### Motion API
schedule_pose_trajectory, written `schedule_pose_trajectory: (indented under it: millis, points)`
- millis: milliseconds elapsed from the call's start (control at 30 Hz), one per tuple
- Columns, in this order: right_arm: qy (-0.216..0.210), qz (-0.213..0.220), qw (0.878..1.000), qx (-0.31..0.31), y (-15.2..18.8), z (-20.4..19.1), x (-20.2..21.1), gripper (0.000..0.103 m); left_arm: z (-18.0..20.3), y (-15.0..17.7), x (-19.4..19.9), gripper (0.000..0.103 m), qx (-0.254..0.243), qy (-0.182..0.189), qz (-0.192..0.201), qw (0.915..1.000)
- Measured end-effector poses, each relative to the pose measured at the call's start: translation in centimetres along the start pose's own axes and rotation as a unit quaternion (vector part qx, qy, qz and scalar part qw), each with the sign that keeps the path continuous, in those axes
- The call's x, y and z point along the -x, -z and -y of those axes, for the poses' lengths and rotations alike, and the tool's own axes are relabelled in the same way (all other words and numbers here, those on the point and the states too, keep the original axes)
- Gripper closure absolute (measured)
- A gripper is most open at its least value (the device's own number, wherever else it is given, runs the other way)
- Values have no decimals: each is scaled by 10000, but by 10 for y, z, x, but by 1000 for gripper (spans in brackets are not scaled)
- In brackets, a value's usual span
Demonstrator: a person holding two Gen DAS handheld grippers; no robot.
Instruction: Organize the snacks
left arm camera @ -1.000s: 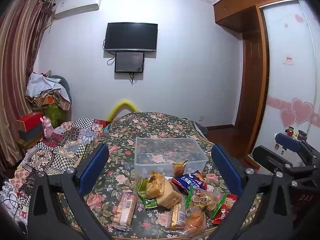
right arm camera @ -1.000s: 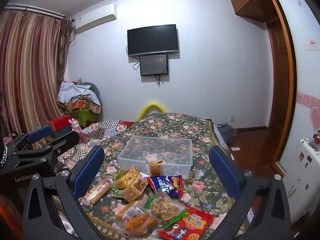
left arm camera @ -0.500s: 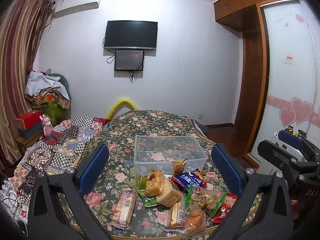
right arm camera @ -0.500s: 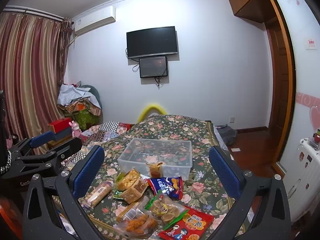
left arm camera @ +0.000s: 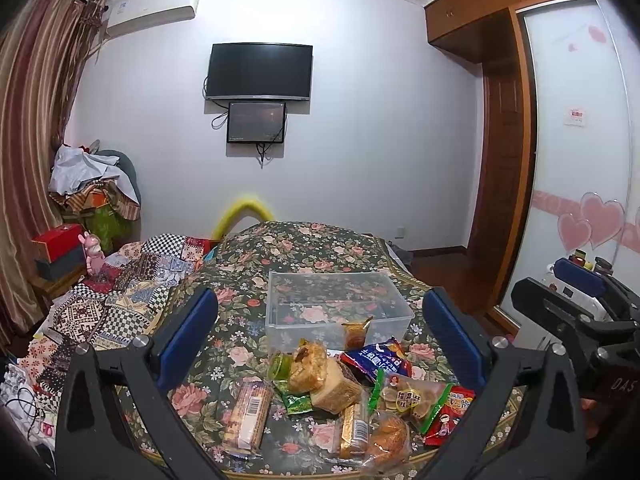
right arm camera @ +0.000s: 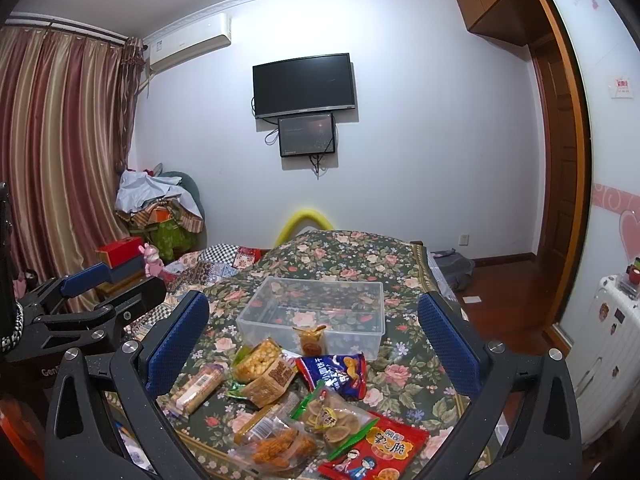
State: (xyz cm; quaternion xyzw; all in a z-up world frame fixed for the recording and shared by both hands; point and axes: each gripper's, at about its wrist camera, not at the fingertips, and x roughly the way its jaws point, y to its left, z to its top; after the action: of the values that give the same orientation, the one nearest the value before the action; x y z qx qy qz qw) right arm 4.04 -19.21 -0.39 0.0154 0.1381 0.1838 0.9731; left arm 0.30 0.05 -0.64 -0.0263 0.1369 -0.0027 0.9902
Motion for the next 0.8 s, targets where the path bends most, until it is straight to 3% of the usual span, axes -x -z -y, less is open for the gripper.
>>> schedule_pose_trajectory:
  millis: [800]
  points:
    - [-25,19,10000,-23,-4,-1,2,0,1,-3,2,0,-13,-13,50,10000]
